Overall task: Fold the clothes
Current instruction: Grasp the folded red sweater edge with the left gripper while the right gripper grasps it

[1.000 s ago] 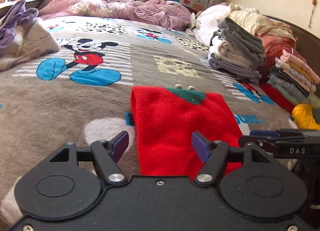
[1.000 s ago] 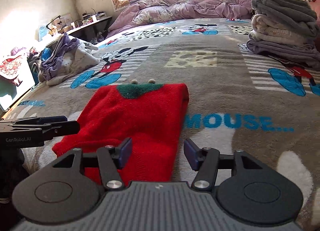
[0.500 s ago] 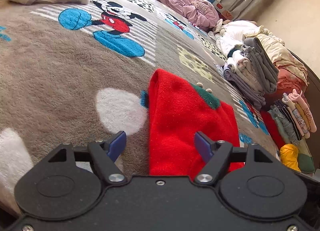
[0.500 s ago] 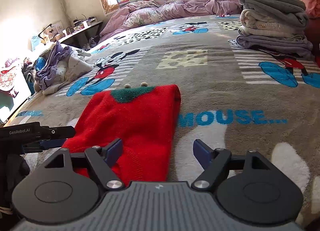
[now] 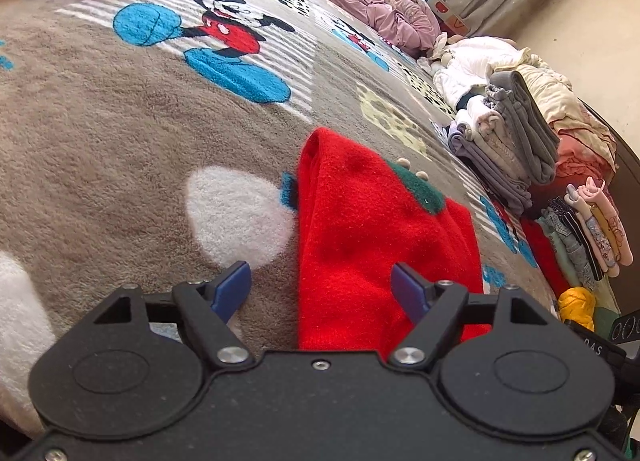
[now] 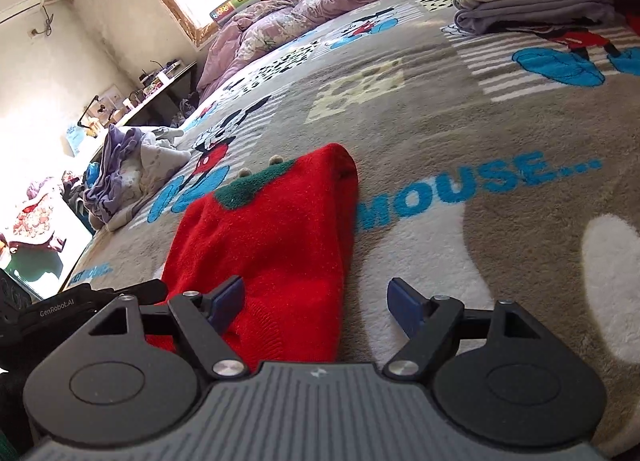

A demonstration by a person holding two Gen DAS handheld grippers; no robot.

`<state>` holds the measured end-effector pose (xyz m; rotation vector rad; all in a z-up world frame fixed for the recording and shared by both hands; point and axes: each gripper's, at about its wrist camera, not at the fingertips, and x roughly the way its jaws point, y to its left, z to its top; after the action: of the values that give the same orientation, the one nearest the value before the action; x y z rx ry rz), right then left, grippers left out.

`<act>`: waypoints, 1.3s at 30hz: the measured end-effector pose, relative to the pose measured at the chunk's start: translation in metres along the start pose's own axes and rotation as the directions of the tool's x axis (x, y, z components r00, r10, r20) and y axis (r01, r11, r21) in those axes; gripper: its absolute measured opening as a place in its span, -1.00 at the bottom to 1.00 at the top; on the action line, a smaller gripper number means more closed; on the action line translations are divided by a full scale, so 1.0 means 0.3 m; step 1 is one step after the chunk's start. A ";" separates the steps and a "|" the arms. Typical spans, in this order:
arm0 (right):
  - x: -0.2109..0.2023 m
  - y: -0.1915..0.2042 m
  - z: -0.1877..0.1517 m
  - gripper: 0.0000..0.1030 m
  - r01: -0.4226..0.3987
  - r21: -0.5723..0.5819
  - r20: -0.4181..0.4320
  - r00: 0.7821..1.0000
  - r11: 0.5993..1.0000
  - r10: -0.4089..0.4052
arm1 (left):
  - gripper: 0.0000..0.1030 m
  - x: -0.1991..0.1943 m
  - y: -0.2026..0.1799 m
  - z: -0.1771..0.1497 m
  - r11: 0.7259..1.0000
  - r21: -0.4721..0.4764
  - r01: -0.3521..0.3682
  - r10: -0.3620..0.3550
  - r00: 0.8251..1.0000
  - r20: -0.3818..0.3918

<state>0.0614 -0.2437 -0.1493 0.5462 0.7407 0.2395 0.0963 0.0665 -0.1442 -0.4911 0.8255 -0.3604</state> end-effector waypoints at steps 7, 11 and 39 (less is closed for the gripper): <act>0.051 -0.074 -0.009 0.52 -0.119 0.142 0.024 0.993 0.983 0.116 | 0.49 0.020 0.013 0.010 0.999 -0.030 0.036 -0.036 0.999 -0.012; 0.101 -0.079 0.005 0.40 -0.141 0.160 0.043 0.990 0.977 0.136 | 0.46 0.055 0.026 0.025 0.993 -0.083 0.085 -0.087 0.996 -0.017; 0.107 -0.133 -0.019 0.22 -0.180 0.226 0.118 0.981 0.957 0.157 | 0.44 0.091 -0.014 0.016 0.987 -0.042 0.156 -0.158 0.985 -0.073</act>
<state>0.0812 -0.2622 -0.1932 0.8442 0.6297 0.2822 0.1167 0.0511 -0.1559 -0.5807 0.8701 -0.5128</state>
